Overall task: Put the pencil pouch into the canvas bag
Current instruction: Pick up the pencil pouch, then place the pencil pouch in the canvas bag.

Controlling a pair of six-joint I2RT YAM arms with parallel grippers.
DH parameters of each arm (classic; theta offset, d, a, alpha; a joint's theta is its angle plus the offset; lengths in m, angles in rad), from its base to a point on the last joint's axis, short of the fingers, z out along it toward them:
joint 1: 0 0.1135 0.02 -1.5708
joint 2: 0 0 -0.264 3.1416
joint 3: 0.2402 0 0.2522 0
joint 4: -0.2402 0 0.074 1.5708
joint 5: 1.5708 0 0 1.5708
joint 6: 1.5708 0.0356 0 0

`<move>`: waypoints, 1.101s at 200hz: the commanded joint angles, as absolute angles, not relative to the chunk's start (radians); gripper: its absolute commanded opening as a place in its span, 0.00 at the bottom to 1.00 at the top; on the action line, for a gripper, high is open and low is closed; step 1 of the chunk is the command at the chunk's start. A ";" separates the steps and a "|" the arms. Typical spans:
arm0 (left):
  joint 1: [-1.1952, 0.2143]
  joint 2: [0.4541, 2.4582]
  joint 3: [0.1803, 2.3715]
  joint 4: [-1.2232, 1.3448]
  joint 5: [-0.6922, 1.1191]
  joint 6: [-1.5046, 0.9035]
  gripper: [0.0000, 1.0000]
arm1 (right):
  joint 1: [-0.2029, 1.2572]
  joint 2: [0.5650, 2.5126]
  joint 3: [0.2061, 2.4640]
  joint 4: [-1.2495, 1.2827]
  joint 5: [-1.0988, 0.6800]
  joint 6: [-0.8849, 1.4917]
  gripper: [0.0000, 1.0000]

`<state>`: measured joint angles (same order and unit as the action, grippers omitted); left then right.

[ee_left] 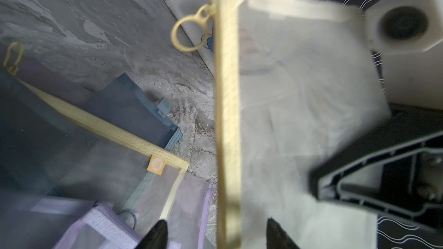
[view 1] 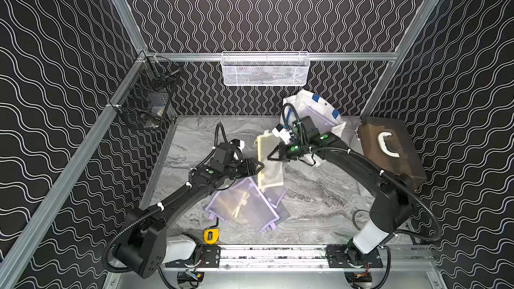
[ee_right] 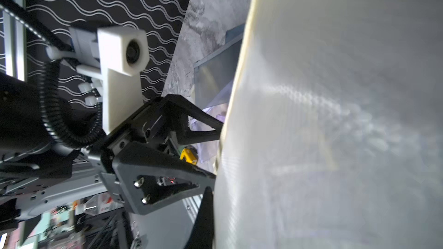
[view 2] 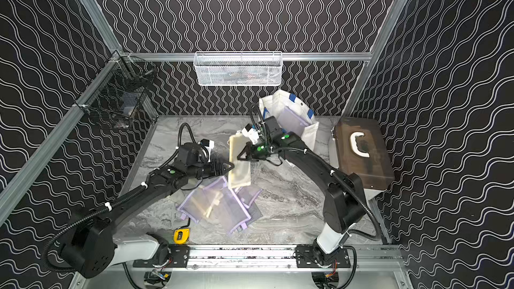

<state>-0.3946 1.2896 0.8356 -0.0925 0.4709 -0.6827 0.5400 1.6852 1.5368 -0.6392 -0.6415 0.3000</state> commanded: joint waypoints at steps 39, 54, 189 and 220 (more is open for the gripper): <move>-0.393 1.288 0.879 -0.140 0.411 -0.644 0.90 | 0.398 1.745 1.999 -1.040 -0.224 -0.004 0.00; -0.392 1.293 0.885 -0.135 0.413 -0.644 0.90 | 0.354 1.761 2.095 -1.051 -0.160 -0.011 0.00; -0.393 1.354 0.918 -0.079 0.459 -0.663 0.89 | 0.084 1.883 2.328 -1.015 -0.066 -0.041 0.00; -0.393 1.367 0.929 -0.089 0.488 -0.672 0.89 | 0.067 1.936 2.341 -0.955 -0.142 -0.086 0.00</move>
